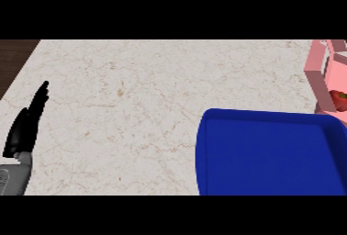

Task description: Pick the bell pepper from the tray and place it in the cardboard box

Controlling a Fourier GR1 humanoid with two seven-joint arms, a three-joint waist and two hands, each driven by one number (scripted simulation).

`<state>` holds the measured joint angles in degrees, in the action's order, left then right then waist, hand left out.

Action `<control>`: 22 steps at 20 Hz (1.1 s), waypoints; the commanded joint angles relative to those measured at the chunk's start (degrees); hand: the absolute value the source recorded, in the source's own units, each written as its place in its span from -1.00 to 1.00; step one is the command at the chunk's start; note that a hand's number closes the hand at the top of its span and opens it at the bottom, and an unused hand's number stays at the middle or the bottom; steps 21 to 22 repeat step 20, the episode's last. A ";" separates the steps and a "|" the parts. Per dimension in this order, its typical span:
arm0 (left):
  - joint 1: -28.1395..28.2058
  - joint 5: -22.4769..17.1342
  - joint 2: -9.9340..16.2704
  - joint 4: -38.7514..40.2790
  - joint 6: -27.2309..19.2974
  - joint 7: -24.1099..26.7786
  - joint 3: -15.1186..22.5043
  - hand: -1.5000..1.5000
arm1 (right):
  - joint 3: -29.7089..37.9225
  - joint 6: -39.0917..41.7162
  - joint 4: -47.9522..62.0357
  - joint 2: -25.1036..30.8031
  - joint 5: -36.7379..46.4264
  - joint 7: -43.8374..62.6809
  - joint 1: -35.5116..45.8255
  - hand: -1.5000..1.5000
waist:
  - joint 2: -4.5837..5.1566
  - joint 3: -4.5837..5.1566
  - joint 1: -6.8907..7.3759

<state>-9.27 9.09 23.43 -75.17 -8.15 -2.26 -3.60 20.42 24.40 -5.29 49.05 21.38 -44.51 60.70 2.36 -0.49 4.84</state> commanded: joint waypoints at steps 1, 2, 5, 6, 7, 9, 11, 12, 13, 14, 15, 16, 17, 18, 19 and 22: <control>0.10 -0.17 -0.56 0.57 -0.19 0.34 -0.15 0.00 | 2.89 10.53 1.56 4.08 -3.04 -2.86 -1.21 -1.00 | 0.23 -0.10 -0.65; -0.19 0.10 -0.38 -0.54 -0.18 0.27 0.14 0.00 | 3.44 9.85 1.27 4.77 -3.57 -0.94 0.16 -1.00 | 0.27 -0.14 0.17; -0.46 -1.13 -0.37 -0.18 0.72 -0.04 -0.50 0.00 | 4.56 10.96 1.34 8.11 -4.70 -0.81 -2.45 -1.00 | 0.58 -0.30 -0.59; -1.47 -0.72 0.73 -0.09 0.65 -0.62 -1.00 0.00 | 4.50 11.35 1.32 9.23 -4.65 0.19 -2.78 -1.00 | 0.65 -0.34 -0.89; 0.18 -0.50 -0.18 -0.18 0.33 0.56 -0.38 0.00 | 4.63 11.03 1.29 8.99 -4.81 0.01 -3.68 -1.00 | 0.77 -0.39 -0.23; -0.13 -0.28 -1.04 -0.14 -0.02 0.08 0.18 0.00 | 5.66 11.22 1.21 10.39 -5.86 1.55 -3.32 -1.00 | 0.91 -0.44 -0.46; 0.12 -0.37 -0.10 -0.54 0.02 0.17 -0.56 0.00 | 5.38 11.68 0.59 12.14 -5.61 1.61 -4.60 -1.00 | 0.94 -0.62 -0.41; 0.49 -0.30 -0.57 -0.47 -0.25 0.10 -0.40 0.00 | 5.55 11.29 0.51 12.48 -5.78 1.82 -5.14 -1.00 | 1.02 -0.66 -0.37; 0.06 -0.87 -0.81 -0.57 -0.11 -0.07 -0.66 0.00 | 5.60 12.48 0.29 12.63 -5.91 0.93 -6.07 -1.00 | 0.83 -0.68 -0.98; 0.05 -0.57 0.11 -0.52 0.07 -0.23 -0.94 0.00 | 5.51 12.36 -0.22 13.61 -5.82 1.06 -6.34 -1.00 | 0.93 -0.80 -1.06; 0.31 -0.45 0.05 -0.34 0.05 0.18 -0.85 0.00 | 5.32 12.87 -0.43 13.63 -5.70 1.64 -6.33 -1.00 | 0.91 -0.69 -0.64; -0.35 -0.56 -0.17 -0.42 -0.02 -0.03 -0.81 0.00 | 5.61 12.04 -0.50 13.17 -6.03 1.82 -6.52 -1.00 | 1.21 -0.81 -0.59; 0.45 -0.64 -0.18 -0.42 -0.04 0.42 -0.95 0.00 | 5.34 13.42 -0.83 14.40 -5.82 1.41 -7.44 -1.00 | 0.92 -0.82 -1.05; 0.01 -0.47 -0.06 -0.73 -0.07 0.34 -0.84 0.00 | 4.35 13.21 -1.47 14.27 -4.90 2.16 -7.46 -1.00 | 1.11 -0.82 -0.43; 0.03 -0.08 -0.75 -0.78 -0.42 0.09 -0.21 0.00 | 4.46 13.03 -1.69 14.06 -5.08 2.17 -7.56 -1.00 | 1.22 -0.89 -0.45; 0.86 -0.91 0.08 -0.06 0.07 0.36 -1.44 0.00 | 4.28 13.64 -1.97 14.68 -4.96 1.60 -8.52 -1.00 | 1.07 -0.85 -0.48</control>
